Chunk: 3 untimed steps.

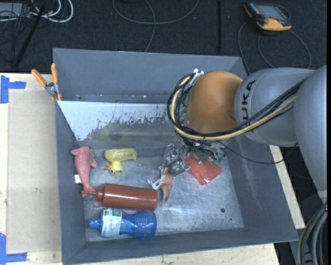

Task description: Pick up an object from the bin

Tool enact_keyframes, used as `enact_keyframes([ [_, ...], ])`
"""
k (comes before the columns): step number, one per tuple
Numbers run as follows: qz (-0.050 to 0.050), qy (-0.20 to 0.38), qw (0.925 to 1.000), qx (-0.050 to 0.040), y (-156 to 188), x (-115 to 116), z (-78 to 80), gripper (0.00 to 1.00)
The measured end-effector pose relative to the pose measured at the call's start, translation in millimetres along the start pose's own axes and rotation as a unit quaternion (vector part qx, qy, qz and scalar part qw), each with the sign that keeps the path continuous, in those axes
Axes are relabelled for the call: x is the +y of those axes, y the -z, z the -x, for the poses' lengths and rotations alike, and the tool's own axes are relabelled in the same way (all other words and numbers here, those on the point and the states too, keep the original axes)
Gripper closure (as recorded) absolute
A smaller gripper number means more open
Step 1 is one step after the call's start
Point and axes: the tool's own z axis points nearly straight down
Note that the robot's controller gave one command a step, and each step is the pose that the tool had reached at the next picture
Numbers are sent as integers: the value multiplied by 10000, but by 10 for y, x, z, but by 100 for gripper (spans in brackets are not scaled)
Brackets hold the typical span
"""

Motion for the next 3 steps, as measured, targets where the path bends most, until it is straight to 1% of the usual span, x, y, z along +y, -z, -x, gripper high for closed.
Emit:
enact_keyframes([
  [1,15,-1,10000,29,119,10,-14,100],
  [2,15,-4,10000,26,329,10,-13,100],
  [3,3,-5,10000,3,521,8,-2,100],
])
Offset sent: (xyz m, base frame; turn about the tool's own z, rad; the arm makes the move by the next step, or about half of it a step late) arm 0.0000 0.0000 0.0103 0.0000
